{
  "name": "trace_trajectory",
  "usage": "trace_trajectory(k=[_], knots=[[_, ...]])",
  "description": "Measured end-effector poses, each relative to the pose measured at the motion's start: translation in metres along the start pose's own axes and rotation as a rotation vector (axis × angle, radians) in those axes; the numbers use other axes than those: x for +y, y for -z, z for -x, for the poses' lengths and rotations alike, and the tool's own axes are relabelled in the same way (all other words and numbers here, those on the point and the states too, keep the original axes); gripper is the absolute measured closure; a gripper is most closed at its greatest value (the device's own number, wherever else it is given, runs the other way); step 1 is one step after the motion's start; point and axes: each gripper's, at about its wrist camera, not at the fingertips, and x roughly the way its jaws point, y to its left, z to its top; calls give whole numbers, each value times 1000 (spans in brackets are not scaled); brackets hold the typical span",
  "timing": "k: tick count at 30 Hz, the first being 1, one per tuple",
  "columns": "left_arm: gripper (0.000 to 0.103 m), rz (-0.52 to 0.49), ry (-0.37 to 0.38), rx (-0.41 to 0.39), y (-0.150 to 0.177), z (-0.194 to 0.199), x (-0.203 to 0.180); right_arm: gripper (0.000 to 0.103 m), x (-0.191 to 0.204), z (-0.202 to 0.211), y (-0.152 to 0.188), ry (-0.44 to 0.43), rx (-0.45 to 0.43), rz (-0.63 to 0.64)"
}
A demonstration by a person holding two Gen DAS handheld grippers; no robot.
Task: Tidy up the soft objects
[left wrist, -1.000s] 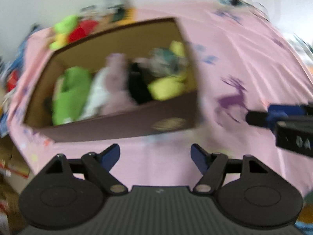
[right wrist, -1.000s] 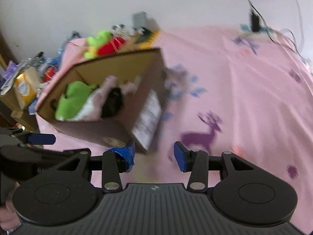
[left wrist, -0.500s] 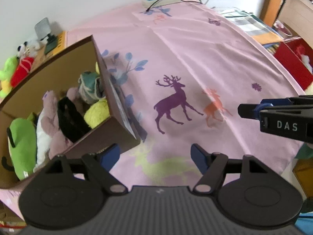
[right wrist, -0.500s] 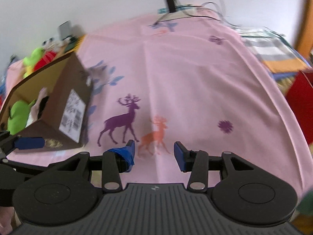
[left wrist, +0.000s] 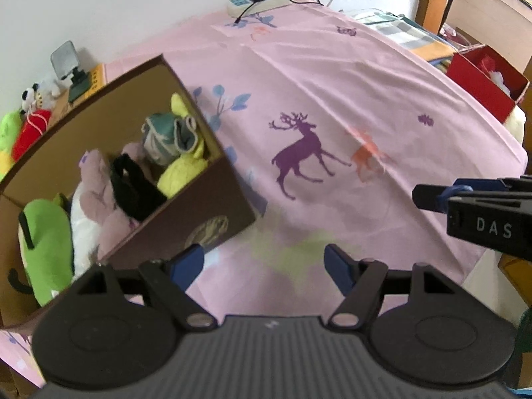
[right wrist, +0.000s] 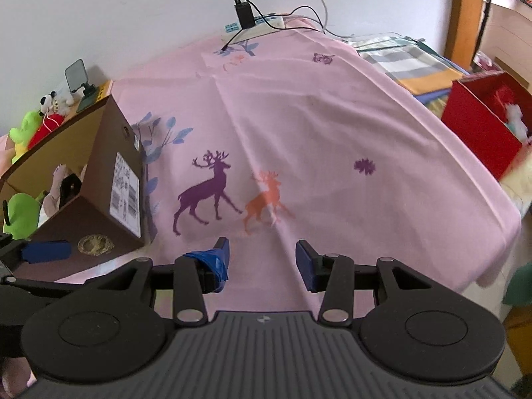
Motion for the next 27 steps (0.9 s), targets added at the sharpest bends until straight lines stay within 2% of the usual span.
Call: trace_trajectory(k=[8, 12, 18, 27], knots=[[30, -17, 22, 20, 23, 6, 11, 75, 22, 9, 22, 22, 4, -23], [30, 6, 15, 13, 31, 11, 24, 75, 37, 12, 27, 10, 5, 0], [30, 74, -30, 3, 43, 23, 51, 75, 66, 14, 27, -32, 4, 54], [30, 254, -125, -7, 62, 44, 112, 75, 128, 11, 17, -147, 4, 202]])
